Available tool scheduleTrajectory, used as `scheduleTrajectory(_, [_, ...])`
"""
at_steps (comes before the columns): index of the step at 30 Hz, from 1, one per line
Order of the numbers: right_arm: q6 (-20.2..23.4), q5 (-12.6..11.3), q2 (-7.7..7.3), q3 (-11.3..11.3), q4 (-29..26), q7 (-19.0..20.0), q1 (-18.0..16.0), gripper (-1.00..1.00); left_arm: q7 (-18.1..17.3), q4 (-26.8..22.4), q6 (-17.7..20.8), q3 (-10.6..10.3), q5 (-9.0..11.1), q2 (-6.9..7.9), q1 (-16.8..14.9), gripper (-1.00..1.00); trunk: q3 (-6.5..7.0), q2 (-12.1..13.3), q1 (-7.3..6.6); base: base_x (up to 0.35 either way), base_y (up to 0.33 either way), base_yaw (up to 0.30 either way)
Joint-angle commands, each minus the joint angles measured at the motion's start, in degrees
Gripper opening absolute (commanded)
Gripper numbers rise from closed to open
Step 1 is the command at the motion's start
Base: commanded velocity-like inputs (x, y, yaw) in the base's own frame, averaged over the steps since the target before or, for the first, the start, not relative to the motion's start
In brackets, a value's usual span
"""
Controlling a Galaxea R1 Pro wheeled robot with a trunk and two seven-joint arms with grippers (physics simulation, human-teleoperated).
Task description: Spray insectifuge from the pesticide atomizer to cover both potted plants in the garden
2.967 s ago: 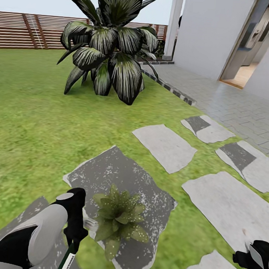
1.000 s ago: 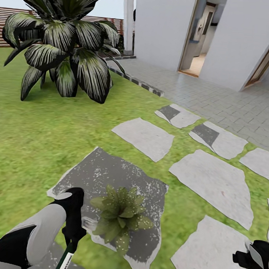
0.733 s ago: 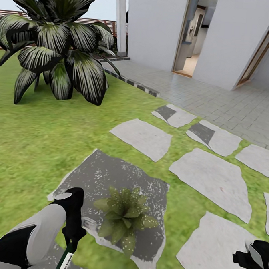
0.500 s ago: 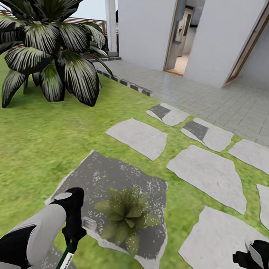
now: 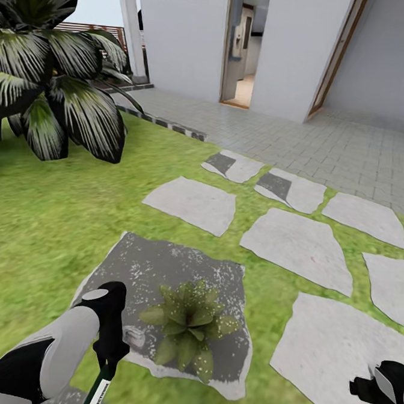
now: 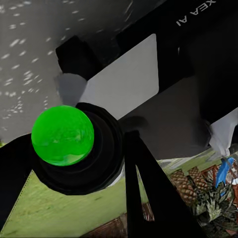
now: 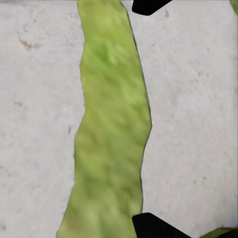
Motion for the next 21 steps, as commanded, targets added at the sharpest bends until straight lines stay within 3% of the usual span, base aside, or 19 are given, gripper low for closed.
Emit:
scheduleTrajectory(1, [0.1,-0.6,-0.01,0.3,0.1,0.1,-0.1,1.0,-0.5,-0.1,0.6,0.4,-0.6,-0.03,0.0,-1.0,-0.04,0.0,-0.01,0.0,0.014,-0.277])
scheduleTrajectory(17, [0.0,-0.6,0.0,0.3,0.1,0.1,-0.1,1.0,-0.5,0.0,0.6,0.4,-0.6,-0.12,0.0,-1.0,-0.04,0.0,-0.01,0.0,0.001,-0.262])
scheduleTrajectory(21, [0.1,-0.6,0.02,0.3,0.1,0.1,-0.1,1.0,-0.5,0.0,0.6,0.4,-0.6,-0.12,0.0,-1.0,-0.04,0.0,-0.01,0.0,0.0,-0.081])
